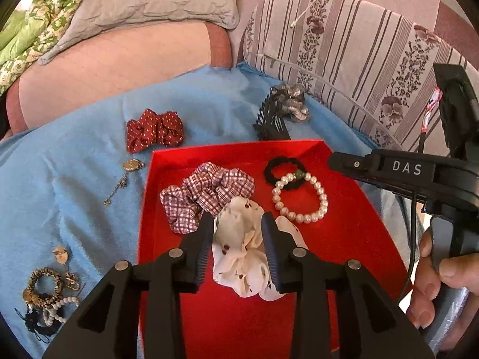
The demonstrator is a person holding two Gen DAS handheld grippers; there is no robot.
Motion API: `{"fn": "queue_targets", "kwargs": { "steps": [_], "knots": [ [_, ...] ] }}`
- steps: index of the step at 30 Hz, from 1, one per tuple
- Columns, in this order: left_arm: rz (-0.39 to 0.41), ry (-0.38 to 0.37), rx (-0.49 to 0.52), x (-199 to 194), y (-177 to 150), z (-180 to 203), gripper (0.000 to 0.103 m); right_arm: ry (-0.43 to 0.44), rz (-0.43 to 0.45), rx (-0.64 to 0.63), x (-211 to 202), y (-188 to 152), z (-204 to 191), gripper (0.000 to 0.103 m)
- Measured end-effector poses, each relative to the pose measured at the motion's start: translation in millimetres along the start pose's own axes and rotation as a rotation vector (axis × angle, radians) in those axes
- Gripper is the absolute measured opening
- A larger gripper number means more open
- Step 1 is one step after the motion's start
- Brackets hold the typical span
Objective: Organize jewelry
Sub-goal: 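Carry the polka-dot scrunchie and pearl bracelet into the red tray and release both, then move both tools back to the remaining jewelry pile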
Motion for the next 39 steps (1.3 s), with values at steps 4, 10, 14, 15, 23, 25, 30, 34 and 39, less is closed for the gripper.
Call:
{"fn": "queue_targets", "kwargs": {
  "steps": [4, 10, 14, 15, 23, 25, 30, 34, 39],
  "knots": [
    [0.027, -0.001, 0.001, -14.0, 3.7, 0.4, 0.032, 0.044, 0.028, 0.0, -7.0, 3.7, -8.6, 0.022],
    [0.061, 0.014, 0.008, -39.8, 4.0, -5.7, 0.032, 0.082, 0.055, -0.05, -15.1, 1.3, -34.7, 0.022],
    [0.08, 0.028, -0.014, -61.1, 0.0, -20.8, 0.032, 0.104, 0.057, -0.089, -17.3, -4.2, -55.8, 0.022],
    [0.084, 0.031, -0.02, -66.4, -1.2, -25.0, 0.032, 0.108, 0.058, -0.099, -17.9, -6.0, -61.2, 0.022],
    [0.101, 0.09, -0.06, -114.3, -23.0, -70.3, 0.032, 0.146, 0.064, -0.184, -23.0, -23.3, -102.8, 0.022],
    [0.102, 0.106, -0.085, -126.8, -32.0, -86.0, 0.032, 0.163, 0.059, -0.207, -24.6, -29.9, -114.8, 0.022],
    [0.11, 0.166, -0.206, -164.2, -63.4, -140.8, 0.032, 0.202, 0.055, -0.278, -31.6, -49.6, -143.9, 0.022],
    [0.116, 0.207, -0.333, -184.8, -92.2, -186.7, 0.032, 0.242, 0.044, -0.341, -36.9, -67.7, -169.8, 0.022],
    [0.093, 0.213, -0.419, -188.2, -119.0, -218.8, 0.032, 0.301, 0.005, -0.411, -39.5, -96.7, -205.8, 0.022]
  ]
}}
Point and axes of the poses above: each gripper's, at about its wrist camera, not at the fingertips, and x roughly the way its jaws point, z to its right, y to its top, the point moved 7 cm from there along x, roughly the way its jaws point, and after that the axes turned 9 degrees about -y, right-handed, at the moved point
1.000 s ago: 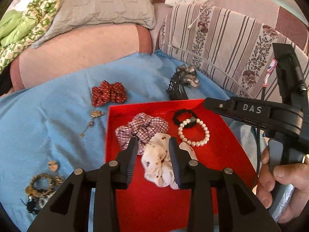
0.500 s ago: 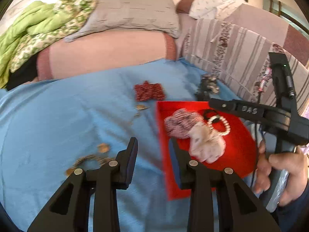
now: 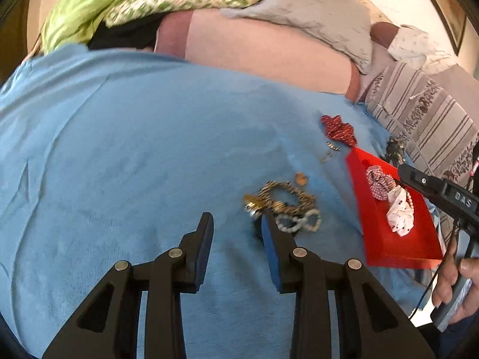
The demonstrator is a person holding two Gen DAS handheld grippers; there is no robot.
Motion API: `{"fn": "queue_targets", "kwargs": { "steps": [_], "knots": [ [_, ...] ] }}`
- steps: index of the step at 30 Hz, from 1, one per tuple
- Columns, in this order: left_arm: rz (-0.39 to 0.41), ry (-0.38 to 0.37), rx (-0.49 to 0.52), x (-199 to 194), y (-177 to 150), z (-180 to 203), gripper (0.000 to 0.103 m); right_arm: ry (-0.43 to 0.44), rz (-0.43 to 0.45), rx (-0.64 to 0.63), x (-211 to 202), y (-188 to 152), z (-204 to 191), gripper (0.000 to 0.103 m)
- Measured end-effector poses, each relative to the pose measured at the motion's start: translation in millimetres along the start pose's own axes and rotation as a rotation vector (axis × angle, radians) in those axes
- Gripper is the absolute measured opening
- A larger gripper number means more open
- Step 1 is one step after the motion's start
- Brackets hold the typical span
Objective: Organize jewelry
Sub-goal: 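Move both tools back to the remaining jewelry pile, then grasp a black cord with the left gripper while the right gripper grasps a gold bracelet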
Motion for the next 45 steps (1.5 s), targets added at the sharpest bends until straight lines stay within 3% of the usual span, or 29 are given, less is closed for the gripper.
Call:
{"fn": "queue_targets", "kwargs": {
  "steps": [6, 13, 20, 21, 23, 29, 33, 42, 45],
  "knots": [
    [-0.031, -0.02, 0.012, 9.6, -7.9, 1.1, 0.032, 0.097, -0.091, -0.054, 19.5, -23.4, -46.3, 0.022],
    [-0.066, -0.053, 0.073, 24.7, -12.9, 21.5, 0.032, 0.086, -0.116, -0.063, 31.9, -27.5, -53.9, 0.022],
    [-0.111, 0.004, 0.091, 55.3, -12.2, 23.2, 0.032, 0.083, -0.12, -0.079, 34.5, -27.5, -56.2, 0.022],
    [-0.114, 0.019, 0.094, 57.7, -11.4, 21.2, 0.03, 0.083, -0.121, -0.084, 34.9, -27.0, -56.7, 0.022],
    [-0.117, 0.029, 0.091, 59.7, -9.5, 17.8, 0.011, 0.09, -0.126, -0.082, 36.9, -26.8, -57.0, 0.022],
    [-0.028, 0.04, 0.081, 34.1, 7.1, 3.8, 0.01, 0.176, -0.175, -0.096, 49.9, -28.7, -66.7, 0.022],
    [0.019, 0.044, 0.042, 18.8, 15.9, -14.0, 0.01, 0.186, -0.209, -0.168, 62.6, -36.8, -80.6, 0.022],
    [0.02, 0.053, 0.044, 8.4, 14.1, -27.6, 0.01, 0.138, -0.181, -0.365, 87.5, -47.2, -122.6, 0.022],
    [0.013, 0.056, 0.043, 8.0, 11.9, -30.8, 0.01, 0.073, -0.213, -0.4, 102.1, -54.4, -123.9, 0.022]
  ]
}}
Point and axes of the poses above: each gripper's, at about its wrist camera, not at the fingertips, and x roughly the way its jaws point, z to its right, y to its top, the point moved 7 cm from there along x, roughly the way its jaws point, and after that the axes turned 9 degrees about -y, right-handed, at the moved point
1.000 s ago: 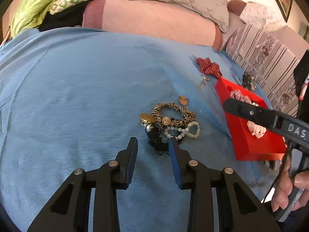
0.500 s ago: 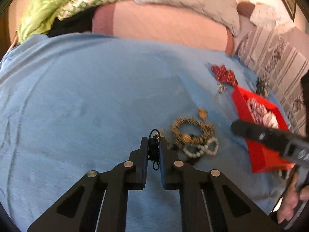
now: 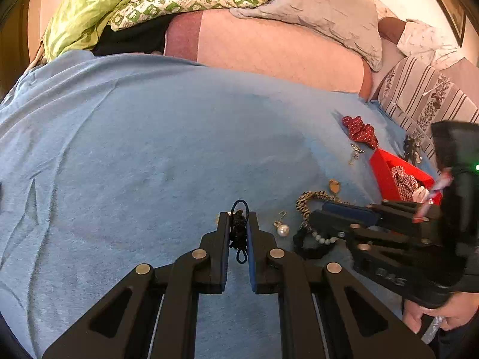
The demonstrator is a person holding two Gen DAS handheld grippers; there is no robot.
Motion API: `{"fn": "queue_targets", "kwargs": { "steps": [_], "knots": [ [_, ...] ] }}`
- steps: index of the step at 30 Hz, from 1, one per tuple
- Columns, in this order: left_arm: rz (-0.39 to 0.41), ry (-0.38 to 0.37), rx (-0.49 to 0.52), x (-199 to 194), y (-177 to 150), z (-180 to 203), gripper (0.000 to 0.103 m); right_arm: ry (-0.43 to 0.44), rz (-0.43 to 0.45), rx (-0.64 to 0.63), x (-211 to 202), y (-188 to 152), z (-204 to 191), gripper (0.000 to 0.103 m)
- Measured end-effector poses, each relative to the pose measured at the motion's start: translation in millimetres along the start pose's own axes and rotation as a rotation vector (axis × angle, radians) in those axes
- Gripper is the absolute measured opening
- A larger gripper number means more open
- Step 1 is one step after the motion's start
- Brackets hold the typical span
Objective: Organize jewelry
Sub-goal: 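Grasp a black cord with the left gripper while the right gripper grasps a gold bracelet, then carry the black cord and leopard-print bracelet into the red tray and release both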
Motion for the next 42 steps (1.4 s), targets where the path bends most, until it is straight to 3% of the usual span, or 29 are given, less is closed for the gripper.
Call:
{"fn": "queue_targets", "kwargs": {
  "steps": [7, 16, 28, 42],
  "knots": [
    [0.002, -0.003, -0.008, -3.1, -0.1, -4.5, 0.01, -0.023, 0.001, -0.037, 2.5, 3.2, -2.9, 0.014],
    [0.031, -0.028, 0.028, -5.6, 5.1, 13.4, 0.01, 0.156, 0.178, 0.156, -60.5, 19.9, 21.8, 0.014],
    [0.063, -0.003, 0.118, 0.6, 10.4, 42.5, 0.01, 0.127, 0.214, 0.164, -81.3, 11.7, 36.5, 0.014],
    [0.068, 0.032, 0.138, -0.3, 9.3, 41.4, 0.01, 0.108, 0.201, 0.176, -77.0, 10.1, 38.5, 0.014]
  ]
}}
Point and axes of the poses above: each gripper's, at about its wrist camera, not at the fingertips, and x roughly the way its jaws point, z to its right, y to its top, the point moved 7 cm from there along x, roughly the way its jaws point, and after that the axes turned 9 degrees about -y, right-handed, at the moved point
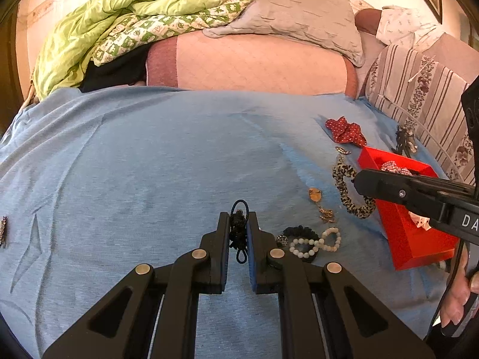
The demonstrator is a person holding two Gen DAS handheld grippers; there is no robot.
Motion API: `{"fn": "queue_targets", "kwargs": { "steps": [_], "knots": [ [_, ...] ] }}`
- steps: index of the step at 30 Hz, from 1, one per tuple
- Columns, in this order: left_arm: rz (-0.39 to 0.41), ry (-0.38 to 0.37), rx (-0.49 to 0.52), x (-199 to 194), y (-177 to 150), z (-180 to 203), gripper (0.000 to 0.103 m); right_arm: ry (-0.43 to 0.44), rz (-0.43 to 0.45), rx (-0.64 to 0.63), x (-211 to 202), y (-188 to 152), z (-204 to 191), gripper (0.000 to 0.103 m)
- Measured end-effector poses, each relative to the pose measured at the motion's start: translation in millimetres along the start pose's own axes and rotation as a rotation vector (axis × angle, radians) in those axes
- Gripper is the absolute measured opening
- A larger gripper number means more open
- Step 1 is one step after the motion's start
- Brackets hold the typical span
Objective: Organize jewelry
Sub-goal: 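Carry the black cord and leopard-print bracelet into the red tray and release both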
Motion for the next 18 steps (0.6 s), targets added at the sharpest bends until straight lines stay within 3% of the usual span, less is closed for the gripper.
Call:
{"fn": "queue_targets", "kwargs": {
  "steps": [18],
  "knots": [
    [0.012, 0.036, 0.029, -5.5, 2.1, 2.7, 0.01, -0.005, 0.005, -0.004, -2.1, -0.1, -0.6, 0.014]
  ]
}}
Point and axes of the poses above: each gripper's, at about its wrist camera, not at the fingertips, and x roughly the way its jaws point, z to its right, y to its top, the point moved 7 cm from there along x, roughly the way its jaws point, and after that the axes turned 9 degrees about -y, right-handed, at the moved point
